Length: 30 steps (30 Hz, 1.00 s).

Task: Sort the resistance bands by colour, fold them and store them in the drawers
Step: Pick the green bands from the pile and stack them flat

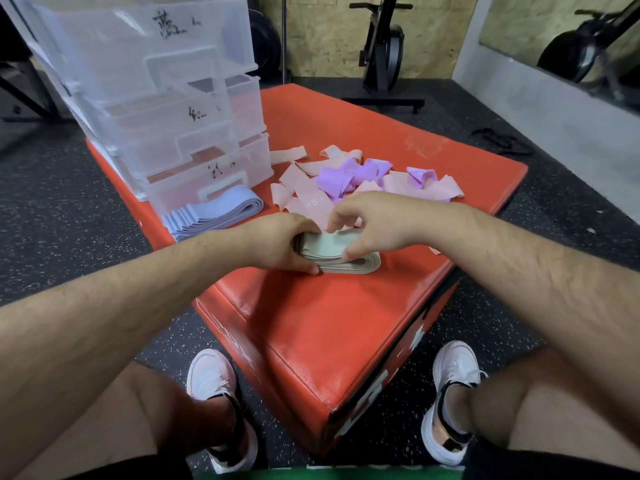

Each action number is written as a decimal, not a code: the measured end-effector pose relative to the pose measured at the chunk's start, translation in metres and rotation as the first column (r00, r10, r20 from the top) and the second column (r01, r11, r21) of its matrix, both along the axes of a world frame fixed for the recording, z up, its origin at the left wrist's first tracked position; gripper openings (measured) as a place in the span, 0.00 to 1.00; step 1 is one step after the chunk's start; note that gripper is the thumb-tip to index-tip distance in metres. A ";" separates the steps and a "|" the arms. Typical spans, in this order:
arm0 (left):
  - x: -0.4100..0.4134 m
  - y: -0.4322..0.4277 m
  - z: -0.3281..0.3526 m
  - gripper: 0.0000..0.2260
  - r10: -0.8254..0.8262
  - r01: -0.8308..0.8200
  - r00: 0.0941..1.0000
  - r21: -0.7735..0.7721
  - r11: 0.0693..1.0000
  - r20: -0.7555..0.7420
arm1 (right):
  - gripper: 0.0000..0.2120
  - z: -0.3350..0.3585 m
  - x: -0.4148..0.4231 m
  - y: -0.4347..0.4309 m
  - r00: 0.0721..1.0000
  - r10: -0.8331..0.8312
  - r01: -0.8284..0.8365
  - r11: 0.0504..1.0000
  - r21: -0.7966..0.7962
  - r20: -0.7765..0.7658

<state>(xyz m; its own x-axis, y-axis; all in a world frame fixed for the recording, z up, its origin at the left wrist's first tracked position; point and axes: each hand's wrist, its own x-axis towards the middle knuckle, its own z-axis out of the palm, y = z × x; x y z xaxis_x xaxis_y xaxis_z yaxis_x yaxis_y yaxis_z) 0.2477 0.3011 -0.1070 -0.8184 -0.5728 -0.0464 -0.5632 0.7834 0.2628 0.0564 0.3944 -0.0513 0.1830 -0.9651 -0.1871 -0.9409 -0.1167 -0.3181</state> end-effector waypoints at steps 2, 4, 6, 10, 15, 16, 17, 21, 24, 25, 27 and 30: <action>0.002 -0.002 0.000 0.33 0.004 -0.004 1.000 0.020 1.000 -0.008 | 0.24 -0.004 -0.005 0.001 0.999 0.018 -0.017 0.999 0.032 -0.029; 0.002 -0.002 0.002 0.34 0.000 0.000 1.000 0.024 1.000 0.001 | 0.23 -0.008 -0.009 0.002 0.998 0.022 -0.022 1.000 0.006 -0.057; 0.002 -0.002 0.002 0.35 -0.009 0.008 1.000 0.042 0.999 0.029 | 0.21 -0.012 -0.012 0.004 0.997 0.028 -0.029 0.999 -0.020 -0.072; 0.003 0.004 0.002 0.37 -0.034 0.030 0.999 0.104 0.994 0.040 | 0.19 -0.021 -0.016 0.007 0.999 0.035 -0.036 0.999 -0.035 -0.042; -0.001 0.009 -0.001 0.27 0.029 -0.034 0.999 0.156 0.987 0.037 | 0.10 -0.017 -0.018 0.014 0.990 -0.082 0.085 0.996 -0.028 0.115; -0.001 0.010 -0.001 0.28 0.030 -0.035 0.999 0.143 0.989 0.040 | 0.10 -0.019 -0.020 0.015 0.982 -0.120 0.124 0.992 -0.017 0.143; -0.001 0.010 -0.002 0.28 0.033 -0.037 0.999 0.138 0.990 0.034 | 0.11 -0.022 -0.023 0.016 0.978 -0.149 0.152 0.988 -0.010 0.147; 0.004 0.008 -0.005 0.32 0.063 -0.055 0.997 0.189 0.980 -0.035 | 0.11 -0.035 -0.027 0.023 0.968 -0.215 0.214 0.977 0.015 0.130; 0.006 0.007 -0.004 0.25 0.085 -0.059 0.993 0.279 0.959 -0.085 | 0.10 -0.043 -0.025 0.029 0.951 -0.222 0.233 0.972 -0.027 0.217; 0.007 0.008 -0.002 0.21 0.078 -0.044 0.991 0.287 0.957 -0.106 | 0.10 -0.045 -0.025 0.031 0.947 -0.217 0.234 0.971 -0.048 0.237; 0.009 0.010 0.002 0.17 0.051 -0.016 0.992 0.288 0.957 -0.115 | 0.10 -0.048 -0.025 0.035 0.941 -0.192 0.221 0.972 -0.076 0.280; 0.013 0.017 0.009 0.17 0.041 -0.002 0.994 0.347 0.938 -0.105 | 0.14 -0.050 -0.028 0.042 0.944 -0.100 0.148 0.980 -0.131 0.315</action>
<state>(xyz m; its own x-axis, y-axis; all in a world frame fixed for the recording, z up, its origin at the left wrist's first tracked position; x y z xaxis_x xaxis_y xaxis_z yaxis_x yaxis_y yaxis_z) 0.2611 0.3177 -0.0978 -0.8173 -0.5547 -0.1561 -0.5315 0.6210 0.5760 0.0282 0.4368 -0.1008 0.0854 -0.9963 0.0078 -0.8111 -0.0740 -0.5802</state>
